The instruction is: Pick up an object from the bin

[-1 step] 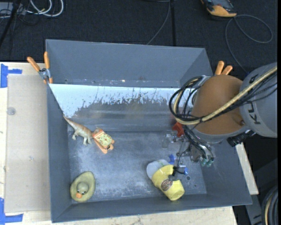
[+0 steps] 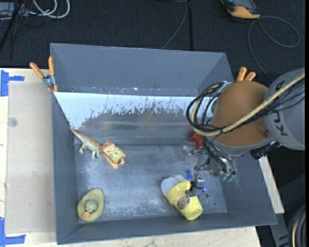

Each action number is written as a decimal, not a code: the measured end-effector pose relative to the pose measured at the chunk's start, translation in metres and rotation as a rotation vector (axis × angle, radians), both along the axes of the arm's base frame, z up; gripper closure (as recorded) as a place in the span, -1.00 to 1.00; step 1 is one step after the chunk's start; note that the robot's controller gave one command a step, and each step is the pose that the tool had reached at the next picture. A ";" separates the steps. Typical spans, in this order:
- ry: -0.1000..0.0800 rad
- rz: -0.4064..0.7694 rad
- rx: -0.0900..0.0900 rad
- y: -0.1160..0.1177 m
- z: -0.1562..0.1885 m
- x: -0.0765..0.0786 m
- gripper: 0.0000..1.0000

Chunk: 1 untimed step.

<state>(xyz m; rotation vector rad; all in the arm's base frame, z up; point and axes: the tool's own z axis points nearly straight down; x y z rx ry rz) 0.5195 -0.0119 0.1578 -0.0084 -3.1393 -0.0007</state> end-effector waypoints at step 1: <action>-0.005 0.068 0.000 -0.002 -0.016 0.000 -1.00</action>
Offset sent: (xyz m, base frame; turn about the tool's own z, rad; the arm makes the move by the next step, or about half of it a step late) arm -0.0190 -0.0183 -0.0761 -0.6226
